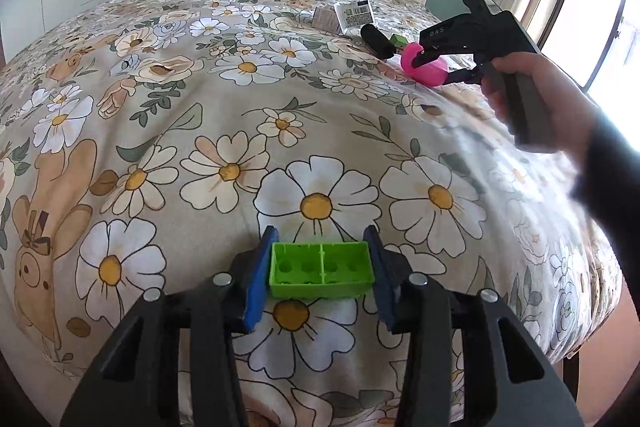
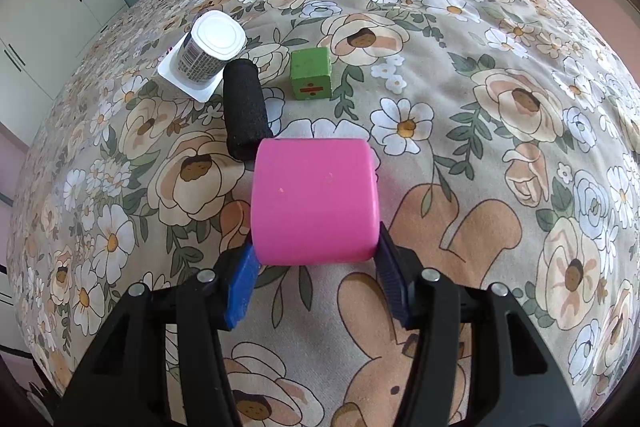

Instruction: Collect trash

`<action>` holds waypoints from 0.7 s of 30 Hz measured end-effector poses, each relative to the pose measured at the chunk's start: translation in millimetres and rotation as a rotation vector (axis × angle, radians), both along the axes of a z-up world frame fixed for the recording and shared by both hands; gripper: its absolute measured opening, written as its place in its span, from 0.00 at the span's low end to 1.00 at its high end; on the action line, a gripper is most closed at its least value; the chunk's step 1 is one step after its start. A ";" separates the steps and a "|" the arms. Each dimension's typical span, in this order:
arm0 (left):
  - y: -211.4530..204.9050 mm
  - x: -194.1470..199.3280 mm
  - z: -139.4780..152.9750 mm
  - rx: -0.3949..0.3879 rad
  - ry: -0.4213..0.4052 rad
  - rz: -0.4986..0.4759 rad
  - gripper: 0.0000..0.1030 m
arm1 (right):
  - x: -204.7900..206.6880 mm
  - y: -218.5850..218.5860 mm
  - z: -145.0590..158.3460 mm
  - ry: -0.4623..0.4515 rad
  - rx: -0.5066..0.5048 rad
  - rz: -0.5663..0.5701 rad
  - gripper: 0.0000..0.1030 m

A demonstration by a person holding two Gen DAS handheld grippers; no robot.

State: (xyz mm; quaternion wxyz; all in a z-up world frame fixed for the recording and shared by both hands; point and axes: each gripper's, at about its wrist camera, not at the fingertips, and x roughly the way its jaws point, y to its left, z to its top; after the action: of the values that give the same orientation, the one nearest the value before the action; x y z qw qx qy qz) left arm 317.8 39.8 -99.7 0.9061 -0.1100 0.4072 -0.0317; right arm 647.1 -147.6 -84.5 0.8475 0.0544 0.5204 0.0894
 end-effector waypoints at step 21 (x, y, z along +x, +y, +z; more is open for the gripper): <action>5.2 -14.9 67.2 0.042 -0.083 0.043 0.44 | -44.5 -25.7 57.8 -0.040 -0.030 0.029 0.20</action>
State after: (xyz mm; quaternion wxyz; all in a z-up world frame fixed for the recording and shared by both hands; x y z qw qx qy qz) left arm 302.9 45.0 -32.5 0.9248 -0.0984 0.3674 -0.0085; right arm 602.6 -173.2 -26.8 0.8571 0.0325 0.5054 0.0947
